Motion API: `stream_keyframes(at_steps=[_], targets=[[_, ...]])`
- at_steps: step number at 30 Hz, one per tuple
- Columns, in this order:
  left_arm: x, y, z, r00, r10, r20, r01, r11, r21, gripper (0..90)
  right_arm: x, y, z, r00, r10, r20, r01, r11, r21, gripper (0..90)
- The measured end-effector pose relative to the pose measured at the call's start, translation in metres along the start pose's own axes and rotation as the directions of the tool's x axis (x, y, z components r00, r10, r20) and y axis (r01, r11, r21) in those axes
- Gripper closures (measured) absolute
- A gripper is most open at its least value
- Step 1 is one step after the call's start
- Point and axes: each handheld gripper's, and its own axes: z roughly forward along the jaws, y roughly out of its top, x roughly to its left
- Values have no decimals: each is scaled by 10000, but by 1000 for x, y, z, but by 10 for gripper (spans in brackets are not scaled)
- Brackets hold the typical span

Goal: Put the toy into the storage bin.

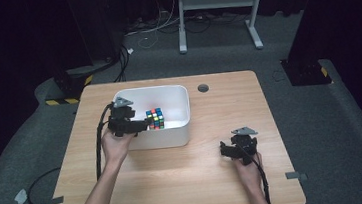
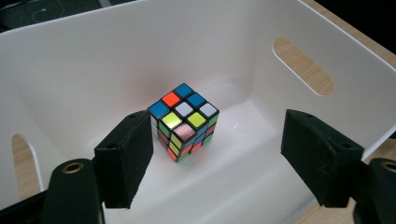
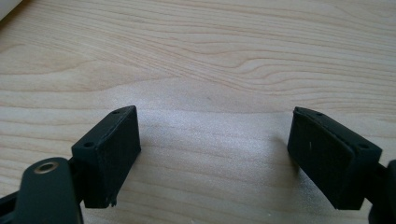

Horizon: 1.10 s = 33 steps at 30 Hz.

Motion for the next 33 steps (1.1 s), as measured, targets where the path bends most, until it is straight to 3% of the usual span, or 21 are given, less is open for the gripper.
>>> stream_keyframes(at_steps=[18, 33], targets=[[10, -12, -26, 9989, -381, -273, 359, 9965, -756, 242, 0, 0, 0, 10000, 3, -1, -3, 10000, -2, 169], [16, -22, -40, 9977, -591, -345, 555, 9937, -973, 233, 0, 0, 0, 10000, 4, 2, -4, 10000, 0, 169]])
